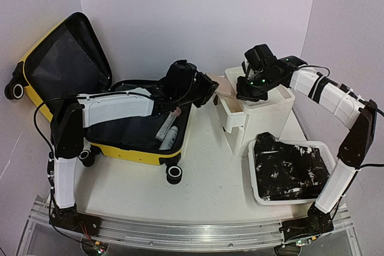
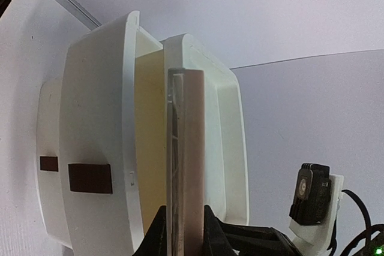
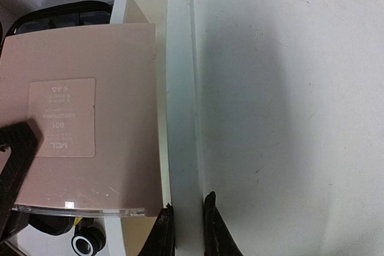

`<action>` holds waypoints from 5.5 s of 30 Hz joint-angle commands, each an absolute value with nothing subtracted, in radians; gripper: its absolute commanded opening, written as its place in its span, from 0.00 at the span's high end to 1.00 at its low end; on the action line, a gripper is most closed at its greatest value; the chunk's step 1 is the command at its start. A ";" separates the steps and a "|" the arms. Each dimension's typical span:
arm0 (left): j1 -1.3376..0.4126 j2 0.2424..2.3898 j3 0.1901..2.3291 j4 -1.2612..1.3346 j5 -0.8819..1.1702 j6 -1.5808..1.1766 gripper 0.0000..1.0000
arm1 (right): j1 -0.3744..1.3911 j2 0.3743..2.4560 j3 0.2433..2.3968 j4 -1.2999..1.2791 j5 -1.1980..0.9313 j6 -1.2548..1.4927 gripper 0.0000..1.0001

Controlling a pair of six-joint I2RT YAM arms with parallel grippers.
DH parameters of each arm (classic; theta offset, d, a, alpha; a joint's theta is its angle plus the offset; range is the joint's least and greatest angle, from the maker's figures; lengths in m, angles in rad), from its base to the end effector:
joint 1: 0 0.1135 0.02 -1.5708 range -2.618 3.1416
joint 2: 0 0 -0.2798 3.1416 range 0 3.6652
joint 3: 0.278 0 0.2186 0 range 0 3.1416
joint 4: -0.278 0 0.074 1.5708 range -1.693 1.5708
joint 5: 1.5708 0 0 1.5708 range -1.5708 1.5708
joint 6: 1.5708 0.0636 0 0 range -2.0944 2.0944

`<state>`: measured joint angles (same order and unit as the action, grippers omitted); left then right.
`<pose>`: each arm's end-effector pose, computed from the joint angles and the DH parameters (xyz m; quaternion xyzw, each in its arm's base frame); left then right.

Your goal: Open, take out, and arrange the luggage

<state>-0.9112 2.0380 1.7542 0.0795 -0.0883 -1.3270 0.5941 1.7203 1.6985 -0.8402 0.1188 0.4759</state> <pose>0.3103 -0.3910 0.3342 -0.1872 0.7523 -0.5525 0.3061 0.3045 0.1966 0.3415 -0.0347 0.9358 0.1287 0.3264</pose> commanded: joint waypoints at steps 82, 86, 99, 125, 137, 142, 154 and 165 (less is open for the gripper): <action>-0.593 2.609 2.404 -0.618 -0.167 0.297 0.25 | 0.595 1.698 1.759 -0.876 0.046 0.427 1.00; -0.592 2.621 2.415 -0.617 -0.176 0.299 0.35 | 0.595 1.704 1.763 -0.877 0.041 0.429 1.00; -0.591 2.496 2.364 -0.616 -0.159 0.260 0.65 | 0.595 1.709 1.759 -0.876 0.045 0.425 1.00; -0.549 2.485 2.420 -0.675 0.025 -0.049 0.34 | 0.595 1.709 1.749 -0.861 0.048 0.413 1.00; -0.545 2.603 2.499 -0.702 0.027 -0.043 0.31 | 0.595 1.727 1.758 -0.861 0.035 0.415 1.00; -0.545 2.629 2.529 -0.704 0.021 -0.064 0.33 | 0.596 1.731 1.756 -0.861 0.030 0.420 1.00; -0.546 2.692 2.560 -0.688 0.011 -0.058 0.30 | 0.595 1.740 1.756 -0.861 0.026 0.422 1.00; -0.548 2.711 2.560 -0.643 0.010 -0.031 0.32 | 0.596 1.743 1.760 -0.861 0.027 0.423 1.00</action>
